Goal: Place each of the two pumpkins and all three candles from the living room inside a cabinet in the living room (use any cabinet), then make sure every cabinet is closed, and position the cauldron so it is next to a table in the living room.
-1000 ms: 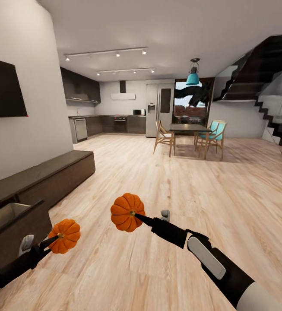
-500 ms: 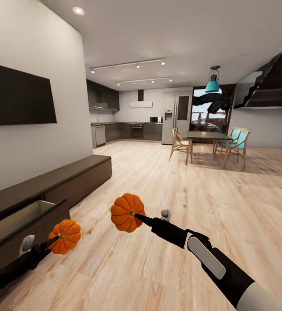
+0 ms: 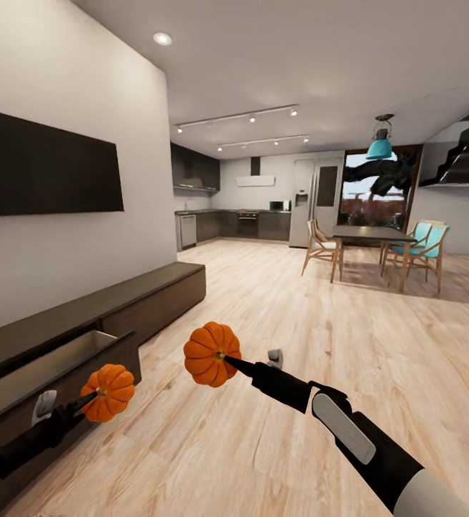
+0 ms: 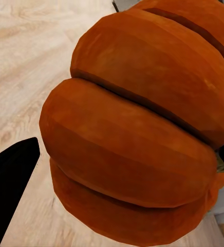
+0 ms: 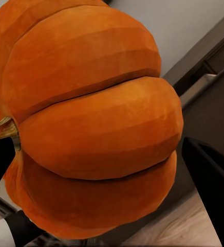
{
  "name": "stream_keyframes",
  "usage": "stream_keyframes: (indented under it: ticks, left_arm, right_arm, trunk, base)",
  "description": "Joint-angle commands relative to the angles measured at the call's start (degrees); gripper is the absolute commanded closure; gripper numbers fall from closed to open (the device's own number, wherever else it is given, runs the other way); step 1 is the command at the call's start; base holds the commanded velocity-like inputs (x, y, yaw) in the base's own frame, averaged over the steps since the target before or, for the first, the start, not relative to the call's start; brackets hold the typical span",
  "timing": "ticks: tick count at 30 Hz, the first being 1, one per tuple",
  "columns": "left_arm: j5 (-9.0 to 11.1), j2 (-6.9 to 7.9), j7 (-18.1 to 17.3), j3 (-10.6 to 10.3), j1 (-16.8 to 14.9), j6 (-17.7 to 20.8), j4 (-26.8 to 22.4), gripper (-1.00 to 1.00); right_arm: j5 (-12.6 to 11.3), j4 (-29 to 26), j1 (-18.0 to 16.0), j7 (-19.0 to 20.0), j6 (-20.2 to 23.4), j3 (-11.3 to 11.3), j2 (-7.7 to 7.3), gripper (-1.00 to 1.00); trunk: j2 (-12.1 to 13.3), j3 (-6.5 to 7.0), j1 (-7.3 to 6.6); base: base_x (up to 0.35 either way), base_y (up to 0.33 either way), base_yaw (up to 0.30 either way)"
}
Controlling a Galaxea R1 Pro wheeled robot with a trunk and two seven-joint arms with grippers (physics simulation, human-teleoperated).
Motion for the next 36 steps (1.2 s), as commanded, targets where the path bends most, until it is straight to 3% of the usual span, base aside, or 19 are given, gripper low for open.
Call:
stream_keyframes:
  ticks: [1, 17, 36]
  left_arm:
    - [0.4, 0.03, 0.1, -0.2, -0.1, 0.4, 0.0, 1.00]
    - [0.4, 0.00, 0.2, -0.3, -0.1, 0.4, -0.1, 1.00]
    - [0.3, -0.70, 0.3, -0.3, -0.1, 0.4, -0.1, 1.00]
  right_arm:
    - [-0.7, 0.0, 0.0, 0.0, 0.3, 0.1, -0.05, 1.00]
    - [-0.8, 0.0, 0.0, 0.0, 0.3, 0.1, -0.03, 1.00]
    - [-0.8, 0.0, 0.0, 0.0, 0.3, 0.1, -0.05, 1.00]
  trunk:
    - [0.0, -0.14, -0.02]
    - [0.0, -1.32, -0.02]
    - [0.2, 1.49, -0.51]
  base:
    - [0.000, 0.000, 0.174]
    - [0.000, 0.000, 0.172]
    - [0.000, 0.000, 0.170]
